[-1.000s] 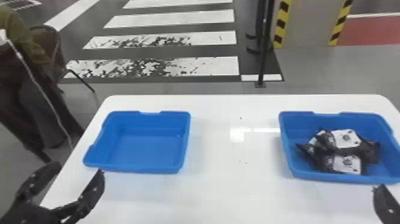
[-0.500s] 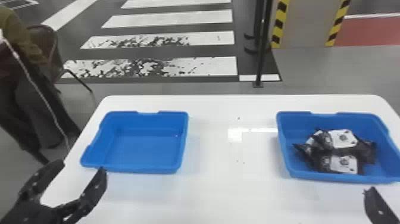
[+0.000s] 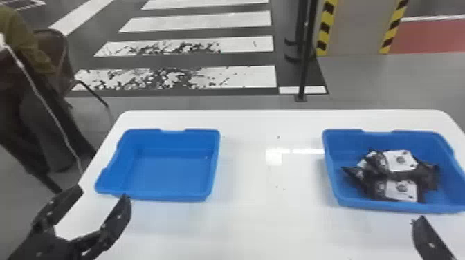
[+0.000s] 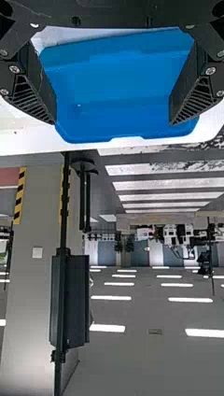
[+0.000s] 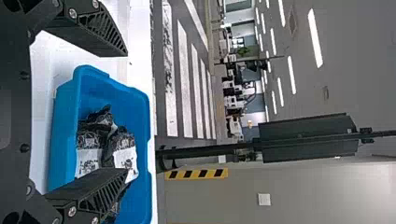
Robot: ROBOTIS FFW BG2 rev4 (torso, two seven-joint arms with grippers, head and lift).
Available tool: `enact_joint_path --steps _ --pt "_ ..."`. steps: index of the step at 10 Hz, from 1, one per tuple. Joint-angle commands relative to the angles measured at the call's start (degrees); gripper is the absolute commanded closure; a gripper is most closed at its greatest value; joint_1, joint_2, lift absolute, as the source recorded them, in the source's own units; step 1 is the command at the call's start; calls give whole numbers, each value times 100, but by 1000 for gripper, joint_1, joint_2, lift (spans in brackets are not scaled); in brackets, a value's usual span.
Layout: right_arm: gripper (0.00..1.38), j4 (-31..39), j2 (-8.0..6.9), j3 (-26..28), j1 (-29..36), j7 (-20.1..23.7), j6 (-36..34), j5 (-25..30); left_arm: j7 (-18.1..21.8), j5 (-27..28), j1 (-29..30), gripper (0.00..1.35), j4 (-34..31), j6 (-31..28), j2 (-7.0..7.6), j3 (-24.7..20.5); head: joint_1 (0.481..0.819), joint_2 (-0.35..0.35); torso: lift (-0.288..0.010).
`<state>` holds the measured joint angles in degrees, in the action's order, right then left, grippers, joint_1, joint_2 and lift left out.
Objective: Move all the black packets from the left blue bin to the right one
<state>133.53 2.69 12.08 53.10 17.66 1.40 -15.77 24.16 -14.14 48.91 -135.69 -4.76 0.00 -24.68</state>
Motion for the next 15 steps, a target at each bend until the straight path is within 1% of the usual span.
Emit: enact_joint_path --steps 1,5,9,15 --pt "147 -1 4 -8 -23 0 0 -57 1 -49 -68 159 62 -30 -15 46 695 129 -140" --pt "147 -15 12 -43 -51 0 0 -149 1 -94 -209 162 147 -30 -15 137 695 121 -140" --pt "147 -57 48 -100 -65 0 0 -252 1 -140 -195 162 161 -58 -15 137 695 121 -140" --pt "147 -85 48 -111 -51 0 0 -309 1 -186 -167 162 161 -30 -15 126 695 128 -140"
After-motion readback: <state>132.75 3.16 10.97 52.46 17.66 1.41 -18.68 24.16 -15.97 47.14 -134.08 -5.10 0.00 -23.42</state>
